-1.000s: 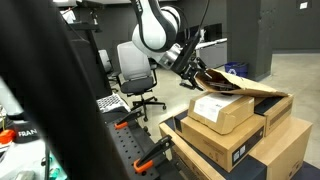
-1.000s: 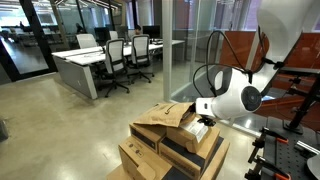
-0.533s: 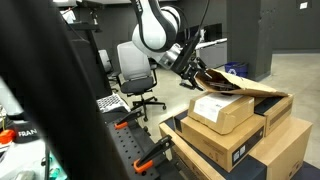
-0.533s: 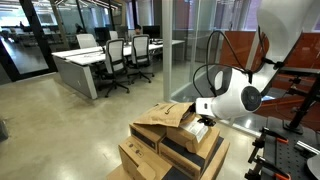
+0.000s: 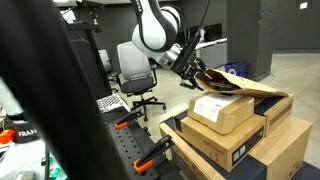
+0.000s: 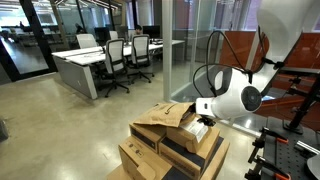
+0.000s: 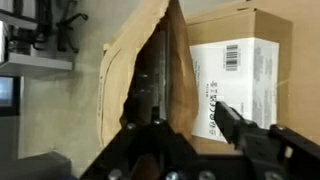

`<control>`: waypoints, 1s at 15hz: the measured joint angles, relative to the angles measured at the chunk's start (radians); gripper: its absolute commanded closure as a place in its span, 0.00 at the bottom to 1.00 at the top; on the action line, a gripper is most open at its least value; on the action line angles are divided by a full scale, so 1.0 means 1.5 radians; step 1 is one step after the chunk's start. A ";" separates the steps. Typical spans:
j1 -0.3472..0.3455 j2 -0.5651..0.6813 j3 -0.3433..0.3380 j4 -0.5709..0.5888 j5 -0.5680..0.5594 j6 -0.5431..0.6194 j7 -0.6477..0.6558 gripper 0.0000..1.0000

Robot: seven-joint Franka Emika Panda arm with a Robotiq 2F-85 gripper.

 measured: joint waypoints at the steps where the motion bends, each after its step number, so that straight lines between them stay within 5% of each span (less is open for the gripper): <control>1: 0.000 0.000 0.000 0.000 0.000 0.000 0.000 0.37; 5: 0.000 0.000 0.000 0.000 0.000 0.000 0.000 0.42; 6: 0.000 0.000 0.000 0.000 0.000 0.000 0.000 0.57; 8: 0.000 0.000 0.000 0.000 0.000 0.000 0.000 0.43; 15: 0.000 0.000 0.000 0.000 0.000 0.000 0.001 0.45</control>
